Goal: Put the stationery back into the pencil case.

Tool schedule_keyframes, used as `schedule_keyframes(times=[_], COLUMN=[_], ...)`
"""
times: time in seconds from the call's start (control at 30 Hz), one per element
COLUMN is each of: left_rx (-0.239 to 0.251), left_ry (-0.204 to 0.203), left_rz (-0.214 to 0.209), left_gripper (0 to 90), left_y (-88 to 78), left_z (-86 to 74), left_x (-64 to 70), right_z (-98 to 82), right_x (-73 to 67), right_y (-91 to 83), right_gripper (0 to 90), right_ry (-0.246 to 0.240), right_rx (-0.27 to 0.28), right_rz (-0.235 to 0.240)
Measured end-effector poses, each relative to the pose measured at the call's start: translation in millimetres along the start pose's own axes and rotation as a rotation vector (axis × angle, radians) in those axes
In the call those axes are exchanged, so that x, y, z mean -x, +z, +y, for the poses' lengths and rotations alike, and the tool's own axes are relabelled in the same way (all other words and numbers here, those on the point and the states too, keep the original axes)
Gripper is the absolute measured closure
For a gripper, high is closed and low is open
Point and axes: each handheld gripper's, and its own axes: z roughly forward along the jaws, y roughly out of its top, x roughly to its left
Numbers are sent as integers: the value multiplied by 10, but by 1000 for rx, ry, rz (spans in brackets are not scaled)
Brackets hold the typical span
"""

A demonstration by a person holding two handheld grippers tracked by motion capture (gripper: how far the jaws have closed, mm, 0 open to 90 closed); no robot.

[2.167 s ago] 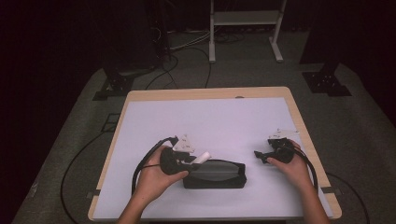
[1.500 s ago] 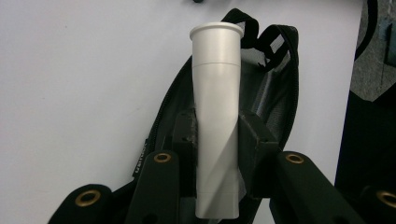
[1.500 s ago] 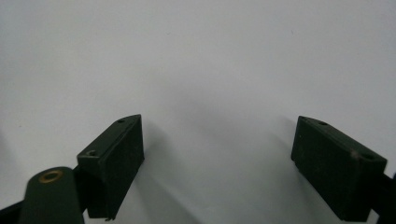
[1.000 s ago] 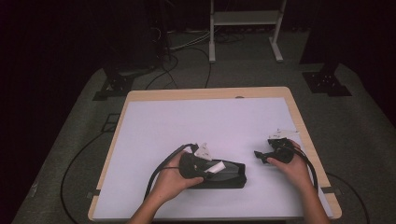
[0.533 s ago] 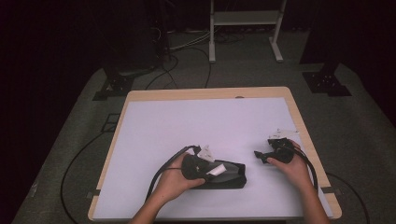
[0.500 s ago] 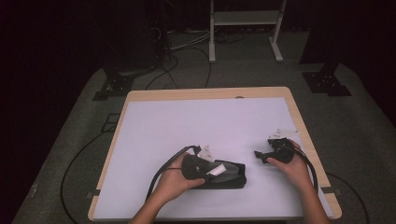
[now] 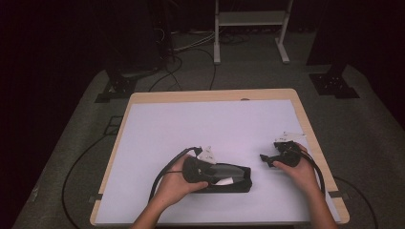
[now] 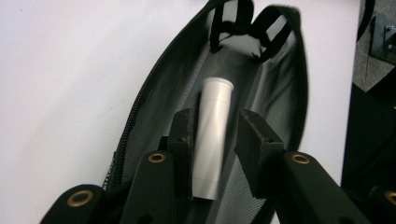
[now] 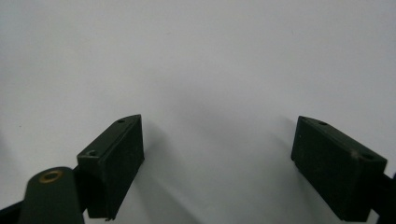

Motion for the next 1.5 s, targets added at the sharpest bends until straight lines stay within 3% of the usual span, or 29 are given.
schedule_keyframes(times=[0.3, 0.57, 0.77, 1.5], left_rx=[43, 67, 81, 110], left_ry=[-3, -24, -44, -204], left_rz=[17, 53, 91, 249], left_gripper=[553, 356, 266, 111], left_y=[-190, -338, -475, -846], left_z=[6, -55, -140, -813], left_x=[11, -15, -47, -243], right_z=[0, 0, 0, 0], right_x=[0, -1, -2, 0], right_y=[0, 0, 0, 0], right_gripper=[158, 158, 158, 158], right_ry=[0, 0, -1, 0], right_rx=[0, 0, 0, 0], right_rz=[0, -1, -2, 0])
